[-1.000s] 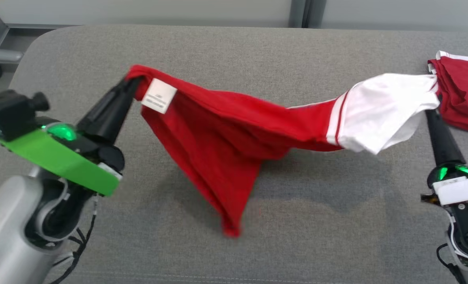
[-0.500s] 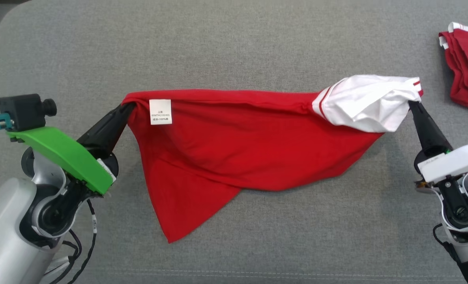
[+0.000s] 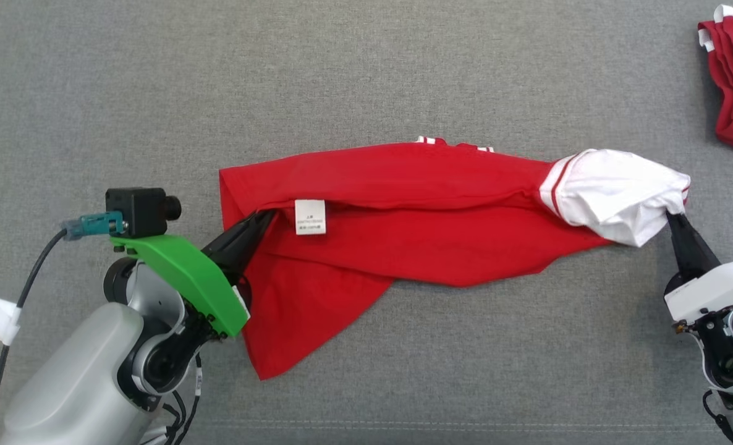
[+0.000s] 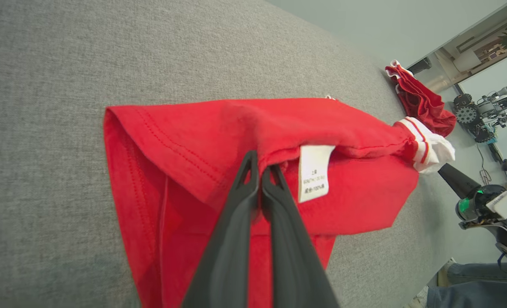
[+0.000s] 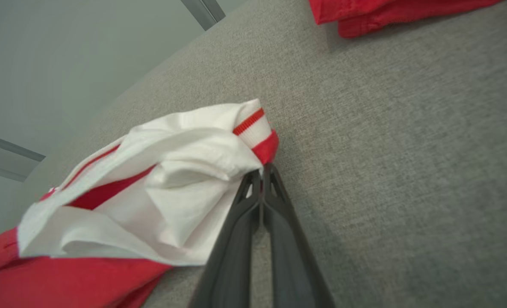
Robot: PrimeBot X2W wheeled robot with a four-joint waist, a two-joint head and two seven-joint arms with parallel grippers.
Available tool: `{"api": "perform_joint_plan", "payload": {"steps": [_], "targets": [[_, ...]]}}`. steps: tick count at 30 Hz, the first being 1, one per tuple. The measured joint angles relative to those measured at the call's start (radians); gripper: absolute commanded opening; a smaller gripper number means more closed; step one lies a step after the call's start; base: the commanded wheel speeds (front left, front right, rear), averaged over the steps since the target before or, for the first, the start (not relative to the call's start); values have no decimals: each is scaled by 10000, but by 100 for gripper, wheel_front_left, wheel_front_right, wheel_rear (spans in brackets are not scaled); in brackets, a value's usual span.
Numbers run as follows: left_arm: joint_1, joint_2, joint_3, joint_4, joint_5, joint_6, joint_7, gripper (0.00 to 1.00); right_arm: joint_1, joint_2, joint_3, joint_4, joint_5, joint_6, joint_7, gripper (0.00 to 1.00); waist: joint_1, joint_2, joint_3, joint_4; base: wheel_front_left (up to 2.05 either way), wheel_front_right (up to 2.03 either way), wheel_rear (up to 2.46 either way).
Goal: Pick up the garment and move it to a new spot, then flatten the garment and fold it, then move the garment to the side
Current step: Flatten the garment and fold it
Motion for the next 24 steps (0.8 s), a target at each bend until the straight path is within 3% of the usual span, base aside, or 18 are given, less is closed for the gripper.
{"api": "perform_joint_plan", "payload": {"steps": [7, 10, 12, 13, 15, 24], "targets": [[592, -104, -134, 318, 347, 6, -602, 0, 85, 272, 128, 449, -59, 109, -470, 0, 0, 0, -185, -42, 0, 0, 0], [748, -150, -171, 336, 619, 15, -863, 0, 158, 295, 73, 506, -138, 136, -794, 9, 0, 0, -331, -52, 0, 0, 0], [824, -213, -234, 336, 660, 17, -976, 0, 332, 270, 56, 518, -153, 222, -888, 39, 0, 0, -440, -43, 0, 0, 0], [879, -263, -253, 326, 663, 19, -1039, 0, 450, 251, 65, 529, -184, 222, -926, 49, -1, 0, -493, -33, 0, 0, 0], [1008, -382, -286, 328, 662, 27, -1158, 0, 643, 186, 136, 594, -337, 226, -936, 100, 0, 0, -593, -7, 0, 0, 0], [1417, -573, -430, 485, 675, 117, -1542, 0, 951, -88, 508, 905, -947, 267, -980, 100, 0, 0, -981, 22, 0, 0, 0]]}}
